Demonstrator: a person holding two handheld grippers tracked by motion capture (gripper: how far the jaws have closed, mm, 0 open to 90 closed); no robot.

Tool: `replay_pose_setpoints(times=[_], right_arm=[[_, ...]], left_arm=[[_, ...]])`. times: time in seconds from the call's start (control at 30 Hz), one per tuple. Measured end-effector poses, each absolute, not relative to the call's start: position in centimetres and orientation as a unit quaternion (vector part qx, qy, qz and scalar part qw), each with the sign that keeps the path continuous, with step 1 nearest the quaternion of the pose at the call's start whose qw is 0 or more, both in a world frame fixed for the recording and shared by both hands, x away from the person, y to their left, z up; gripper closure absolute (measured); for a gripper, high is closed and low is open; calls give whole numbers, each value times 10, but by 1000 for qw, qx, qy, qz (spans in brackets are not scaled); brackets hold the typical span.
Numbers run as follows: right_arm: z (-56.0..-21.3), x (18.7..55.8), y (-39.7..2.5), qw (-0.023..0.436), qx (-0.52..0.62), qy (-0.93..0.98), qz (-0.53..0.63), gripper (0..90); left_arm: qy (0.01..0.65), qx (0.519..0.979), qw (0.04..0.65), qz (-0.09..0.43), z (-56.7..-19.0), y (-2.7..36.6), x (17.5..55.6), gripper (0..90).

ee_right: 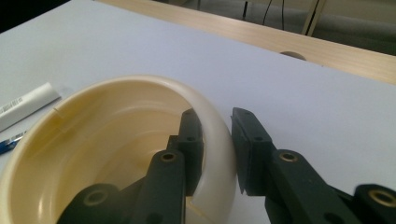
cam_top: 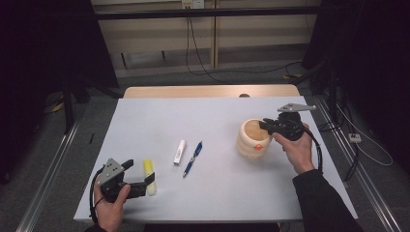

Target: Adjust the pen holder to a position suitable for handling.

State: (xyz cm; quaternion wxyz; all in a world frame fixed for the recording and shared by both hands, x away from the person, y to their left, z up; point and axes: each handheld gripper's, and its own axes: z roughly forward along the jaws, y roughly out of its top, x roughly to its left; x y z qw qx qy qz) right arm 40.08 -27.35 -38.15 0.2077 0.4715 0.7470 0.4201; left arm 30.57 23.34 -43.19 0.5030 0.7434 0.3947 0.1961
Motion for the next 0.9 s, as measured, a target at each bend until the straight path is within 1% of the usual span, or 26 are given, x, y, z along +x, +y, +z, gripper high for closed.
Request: replay_pose_setpoints(times=[0.1, 0.4, 0.6, 0.9], right_arm=[[-383, 399, -266, 203, 468, 751, 419, 741], [-377, 393, -240, 209, 449, 754, 432, 741], [-380, 396, -218, 200, 442, 759, 435, 742], [-385, 400, -206, 196, 450, 756, 432, 741]], left_arm=[[395, 745, 501, 197, -432, 234, 306, 59], [394, 745, 501, 196, -432, 234, 306, 59], [397, 743, 503, 194, -432, 234, 305, 59], [396, 744, 502, 193, -432, 234, 305, 59]])
